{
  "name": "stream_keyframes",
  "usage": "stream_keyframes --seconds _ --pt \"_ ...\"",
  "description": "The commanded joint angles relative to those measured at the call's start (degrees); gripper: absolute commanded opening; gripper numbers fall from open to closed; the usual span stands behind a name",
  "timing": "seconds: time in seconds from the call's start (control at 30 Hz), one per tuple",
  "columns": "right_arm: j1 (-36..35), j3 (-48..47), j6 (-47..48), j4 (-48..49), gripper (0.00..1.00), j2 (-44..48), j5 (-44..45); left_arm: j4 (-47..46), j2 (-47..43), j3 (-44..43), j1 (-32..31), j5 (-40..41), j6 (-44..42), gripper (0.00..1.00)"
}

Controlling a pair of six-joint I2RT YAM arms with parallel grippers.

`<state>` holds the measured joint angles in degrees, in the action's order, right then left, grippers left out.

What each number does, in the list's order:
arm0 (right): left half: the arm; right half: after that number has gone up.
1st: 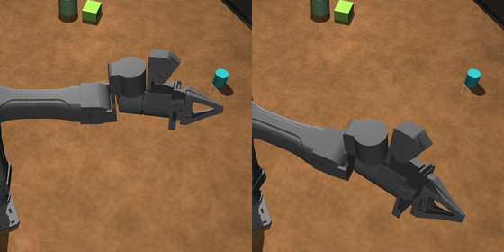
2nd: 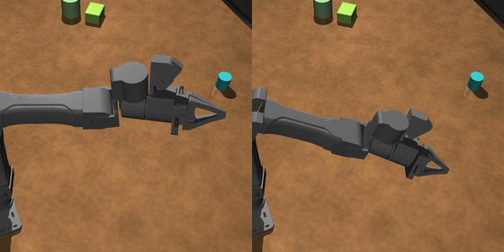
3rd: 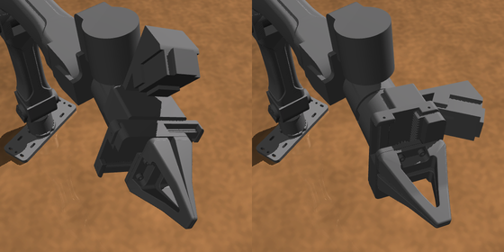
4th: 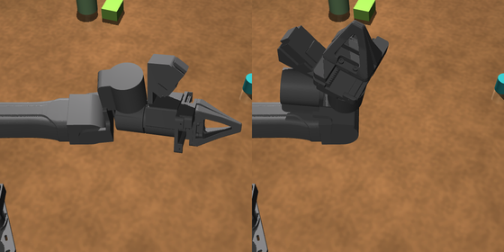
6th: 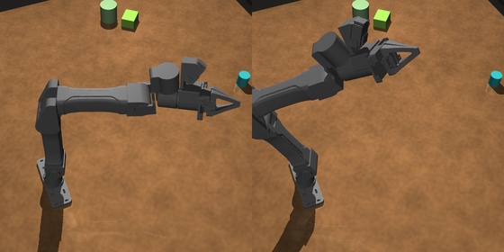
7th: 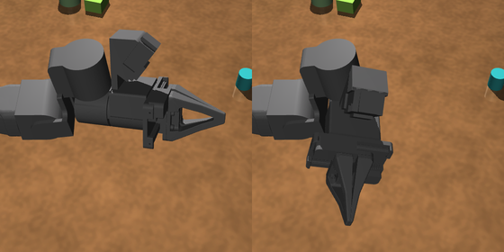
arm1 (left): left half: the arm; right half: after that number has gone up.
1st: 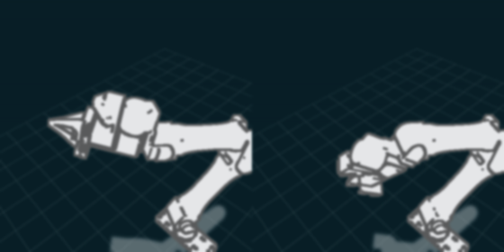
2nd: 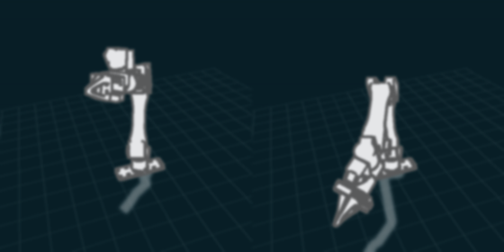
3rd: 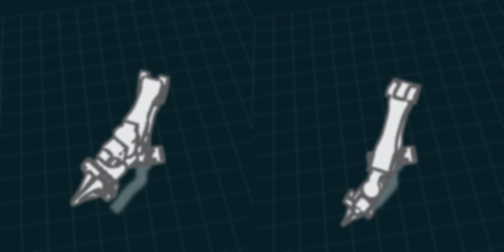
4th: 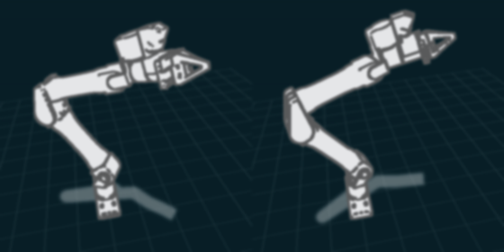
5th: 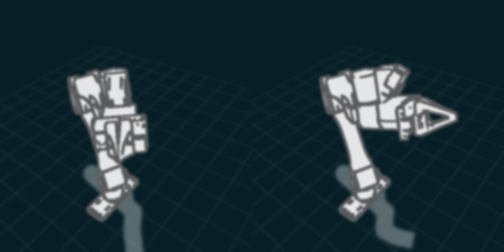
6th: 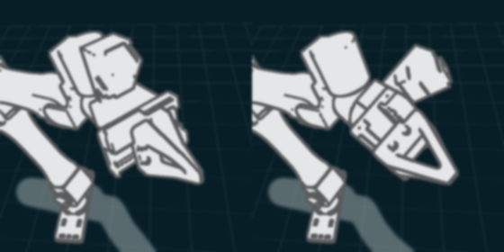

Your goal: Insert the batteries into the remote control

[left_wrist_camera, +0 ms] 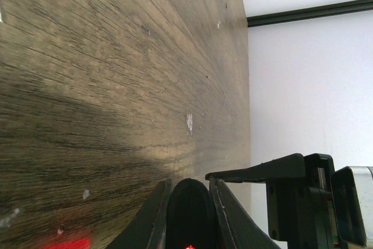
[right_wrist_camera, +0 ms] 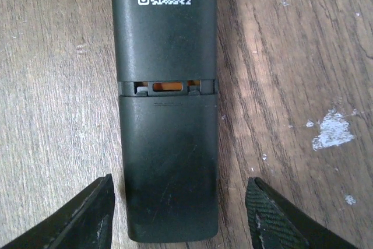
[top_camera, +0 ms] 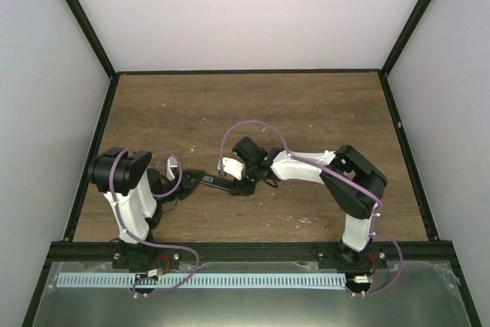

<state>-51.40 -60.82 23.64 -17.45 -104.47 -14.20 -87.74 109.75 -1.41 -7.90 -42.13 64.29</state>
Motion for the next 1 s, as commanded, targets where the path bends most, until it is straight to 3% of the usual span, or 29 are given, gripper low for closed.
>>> stream_keyframes --seconds 0.0,0.37,0.97 --pt "-0.3 -1.0 0.7 1.0 0.55 1.5 0.0 -4.2 0.6 1.1 0.0 2.4 -4.1 0.0" --pt "2.6 0.9 -3.0 5.0 0.58 8.1 -3.5 -4.2 0.0 1.5 0.0 2.6 -4.3 0.0" --pt "3.4 -4.6 -3.6 2.3 0.53 -1.0 -2.0 -4.2 0.4 1.3 0.0 2.4 -4.2 0.0"
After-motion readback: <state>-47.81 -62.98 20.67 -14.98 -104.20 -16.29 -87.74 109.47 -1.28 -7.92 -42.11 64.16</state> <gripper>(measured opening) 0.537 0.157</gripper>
